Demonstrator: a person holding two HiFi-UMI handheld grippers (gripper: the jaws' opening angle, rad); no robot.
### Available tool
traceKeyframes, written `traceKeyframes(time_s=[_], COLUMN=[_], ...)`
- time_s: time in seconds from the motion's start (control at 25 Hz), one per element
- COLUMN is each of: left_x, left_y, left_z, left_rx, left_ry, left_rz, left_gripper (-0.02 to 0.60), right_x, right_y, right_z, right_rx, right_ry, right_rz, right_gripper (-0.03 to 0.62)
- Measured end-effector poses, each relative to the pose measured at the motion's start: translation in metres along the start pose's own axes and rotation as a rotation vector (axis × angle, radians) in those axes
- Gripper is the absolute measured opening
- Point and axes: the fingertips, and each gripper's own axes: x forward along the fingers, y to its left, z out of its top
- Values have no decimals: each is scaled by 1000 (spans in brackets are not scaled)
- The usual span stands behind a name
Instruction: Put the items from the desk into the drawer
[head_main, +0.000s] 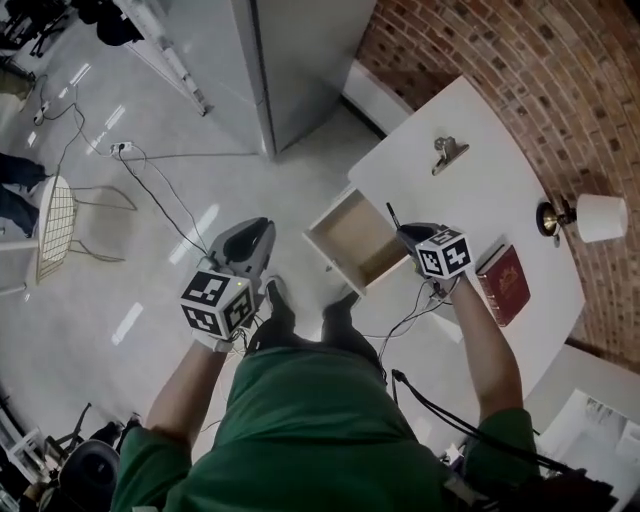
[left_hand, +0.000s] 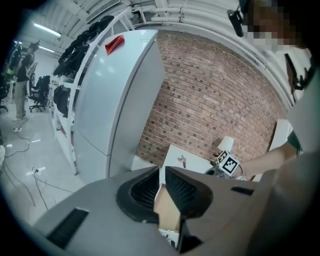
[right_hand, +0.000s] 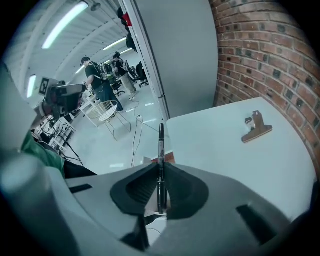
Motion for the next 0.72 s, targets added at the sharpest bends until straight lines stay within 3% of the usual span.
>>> traceKeyframes(time_s=[0.36,0.72], left_x=[-16,9], left_y=[46,41], left_z=[-37,-75], left_rx=[0,-12], left_ry=[99,161], left_rz=[-37,13], left_gripper=[35,35], right_x=[52,119], right_y=[52,62], right_z=[-29,-86], right_rx=[16,26], right_ry=[90,186], right_rz=[-78,-63], right_gripper=[46,46])
